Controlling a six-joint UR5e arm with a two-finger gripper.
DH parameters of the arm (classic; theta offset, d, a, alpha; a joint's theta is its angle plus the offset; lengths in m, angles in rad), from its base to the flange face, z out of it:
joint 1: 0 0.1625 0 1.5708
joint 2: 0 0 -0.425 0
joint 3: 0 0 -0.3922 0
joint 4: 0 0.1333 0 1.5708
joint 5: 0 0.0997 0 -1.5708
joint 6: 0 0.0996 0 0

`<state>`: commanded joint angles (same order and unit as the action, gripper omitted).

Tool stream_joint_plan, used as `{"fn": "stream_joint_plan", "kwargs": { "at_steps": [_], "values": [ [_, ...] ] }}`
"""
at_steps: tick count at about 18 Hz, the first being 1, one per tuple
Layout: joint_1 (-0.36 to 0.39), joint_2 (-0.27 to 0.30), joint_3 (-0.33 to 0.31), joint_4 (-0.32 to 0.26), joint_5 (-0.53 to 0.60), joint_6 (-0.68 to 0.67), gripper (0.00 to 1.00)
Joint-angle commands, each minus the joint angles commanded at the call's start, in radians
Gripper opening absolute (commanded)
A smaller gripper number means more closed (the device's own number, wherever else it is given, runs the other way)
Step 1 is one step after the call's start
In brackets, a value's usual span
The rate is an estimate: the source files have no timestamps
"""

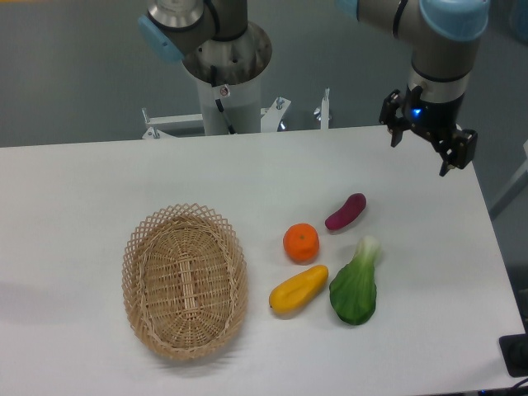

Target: Pick up the green vegetable from the table

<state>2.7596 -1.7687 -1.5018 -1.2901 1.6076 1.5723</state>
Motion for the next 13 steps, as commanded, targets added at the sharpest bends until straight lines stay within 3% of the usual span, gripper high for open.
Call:
{"fn": "stream_joint_plan", "kwargs": {
  "at_steps": [13],
  "values": [
    [-0.011, -0.002, -0.038, 0.008, 0.009, -0.041, 1.0]
  ]
}}
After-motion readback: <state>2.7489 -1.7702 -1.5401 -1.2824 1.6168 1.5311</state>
